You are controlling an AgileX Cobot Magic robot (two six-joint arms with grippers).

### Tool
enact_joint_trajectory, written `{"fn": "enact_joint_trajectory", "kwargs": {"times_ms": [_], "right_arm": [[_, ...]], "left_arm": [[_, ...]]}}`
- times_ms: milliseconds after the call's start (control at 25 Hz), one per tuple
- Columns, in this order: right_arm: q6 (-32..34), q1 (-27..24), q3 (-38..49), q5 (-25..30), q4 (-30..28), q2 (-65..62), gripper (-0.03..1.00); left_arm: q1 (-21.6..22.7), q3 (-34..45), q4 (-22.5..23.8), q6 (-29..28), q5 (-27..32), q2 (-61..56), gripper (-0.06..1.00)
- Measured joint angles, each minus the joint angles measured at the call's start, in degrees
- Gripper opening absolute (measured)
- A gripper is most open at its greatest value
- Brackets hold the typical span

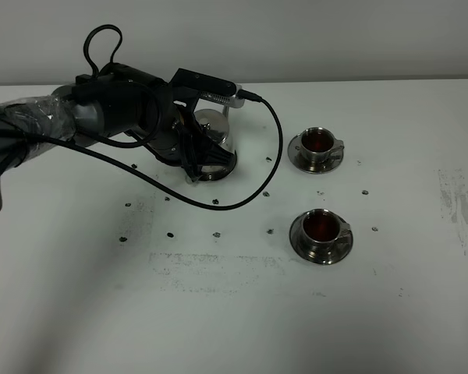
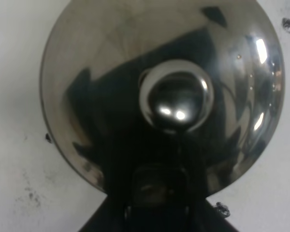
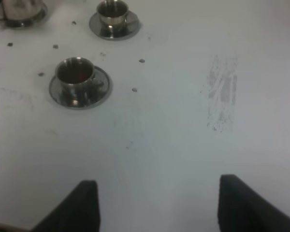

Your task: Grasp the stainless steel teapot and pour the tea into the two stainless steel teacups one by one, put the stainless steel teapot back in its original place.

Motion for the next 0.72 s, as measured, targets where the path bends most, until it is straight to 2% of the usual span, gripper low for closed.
{"fn": "enact_joint_trajectory", "kwargs": {"times_ms": [720], "right_arm": [[0.0,0.0,0.0,0.0,0.0,0.0,0.54]], "left_arm": [[0.0,0.0,-1.02,0.94,0.65,0.0,0.21]]}}
